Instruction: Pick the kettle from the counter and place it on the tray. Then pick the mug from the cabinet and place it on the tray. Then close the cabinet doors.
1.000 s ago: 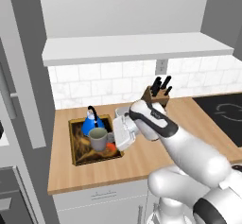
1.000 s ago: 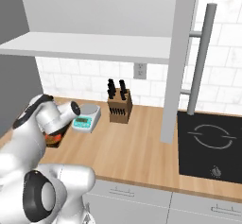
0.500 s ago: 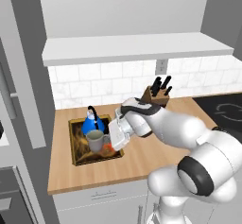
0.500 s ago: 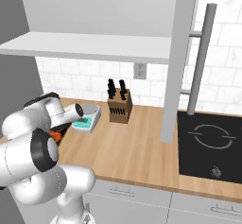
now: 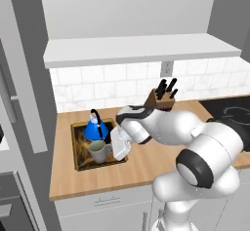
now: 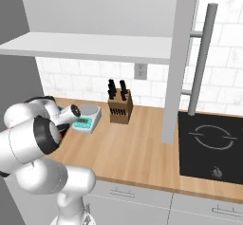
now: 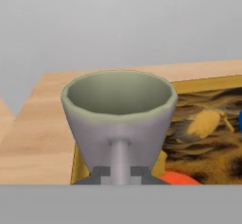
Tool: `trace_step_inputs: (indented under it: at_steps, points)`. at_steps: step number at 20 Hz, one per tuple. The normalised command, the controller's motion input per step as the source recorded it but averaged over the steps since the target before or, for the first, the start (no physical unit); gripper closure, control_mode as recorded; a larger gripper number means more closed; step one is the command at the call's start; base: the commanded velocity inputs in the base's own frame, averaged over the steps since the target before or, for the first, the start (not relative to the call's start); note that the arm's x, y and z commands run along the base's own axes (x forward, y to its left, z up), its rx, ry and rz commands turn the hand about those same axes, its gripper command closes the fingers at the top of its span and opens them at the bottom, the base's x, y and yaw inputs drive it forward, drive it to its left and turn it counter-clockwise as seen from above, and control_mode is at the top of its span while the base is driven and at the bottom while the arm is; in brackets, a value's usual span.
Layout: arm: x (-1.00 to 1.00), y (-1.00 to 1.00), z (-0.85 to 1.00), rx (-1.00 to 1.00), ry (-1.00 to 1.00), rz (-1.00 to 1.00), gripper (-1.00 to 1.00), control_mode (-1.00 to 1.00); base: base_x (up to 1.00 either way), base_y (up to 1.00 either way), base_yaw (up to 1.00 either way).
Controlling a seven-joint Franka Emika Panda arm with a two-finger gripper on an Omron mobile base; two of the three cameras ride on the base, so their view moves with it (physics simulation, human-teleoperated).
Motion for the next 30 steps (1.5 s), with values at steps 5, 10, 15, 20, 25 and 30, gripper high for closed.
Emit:
trace_step_inputs:
  at_steps: [5, 10, 15, 20, 25, 30]
  points:
    - [0.20, 0.09, -0.21, -0.02, -0.01, -0.01, 1.00, -1.00, 0.00, 0.00, 0.00]
    - [0.18, 0.02, -0.28, 0.00, -0.02, 0.00, 1.00, -1.00, 0.00, 0.00, 0.00]
    - [0.02, 0.00, -0.39, 0.00, -0.13, 0.00, 1.00, -1.00, 0.00, 0.00, 0.00]
    - [0.00, 0.00, -0.26, 0.00, -0.15, 0.00, -1.00, -1.00, 0.00, 0.00, 0.00]
    - [-0.04, -0.03, -0.02, 0.00, -0.10, 0.00, -1.00, -1.00, 0.00, 0.00, 0.00]
    - [-0.01, -0.26, 0.00, 0.00, -0.01, 0.00, -1.00, -1.00, 0.00, 0.00, 0.00]
